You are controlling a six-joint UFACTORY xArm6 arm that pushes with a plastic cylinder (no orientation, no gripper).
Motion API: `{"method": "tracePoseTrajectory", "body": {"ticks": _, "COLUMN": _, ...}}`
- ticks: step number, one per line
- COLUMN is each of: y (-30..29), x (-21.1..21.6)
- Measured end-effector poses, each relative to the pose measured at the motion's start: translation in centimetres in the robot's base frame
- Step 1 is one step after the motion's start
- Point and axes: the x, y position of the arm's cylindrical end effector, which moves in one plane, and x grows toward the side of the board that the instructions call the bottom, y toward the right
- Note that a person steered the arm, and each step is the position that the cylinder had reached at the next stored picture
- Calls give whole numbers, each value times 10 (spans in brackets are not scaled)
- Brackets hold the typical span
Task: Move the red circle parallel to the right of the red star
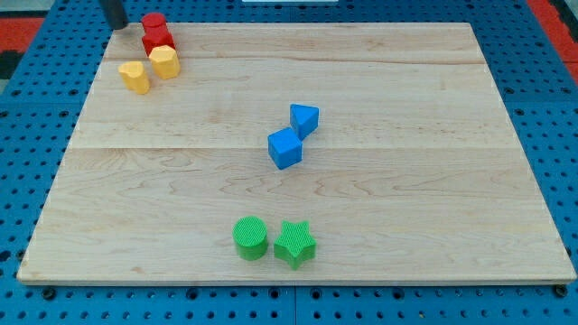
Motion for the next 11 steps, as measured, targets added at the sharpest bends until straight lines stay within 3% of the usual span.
{"method": "tracePoseTrajectory", "body": {"ticks": 1, "y": 138, "x": 0}}
{"method": "tracePoseTrajectory", "body": {"ticks": 2, "y": 179, "x": 17}}
{"method": "tracePoseTrajectory", "body": {"ticks": 3, "y": 183, "x": 0}}
{"method": "tracePoseTrajectory", "body": {"ticks": 4, "y": 231, "x": 3}}
{"method": "tracePoseTrajectory", "body": {"ticks": 5, "y": 225, "x": 61}}
{"method": "tracePoseTrajectory", "body": {"ticks": 7, "y": 271, "x": 40}}
{"method": "tracePoseTrajectory", "body": {"ticks": 8, "y": 344, "x": 78}}
{"method": "tracePoseTrajectory", "body": {"ticks": 9, "y": 257, "x": 110}}
{"method": "tracePoseTrajectory", "body": {"ticks": 11, "y": 293, "x": 67}}
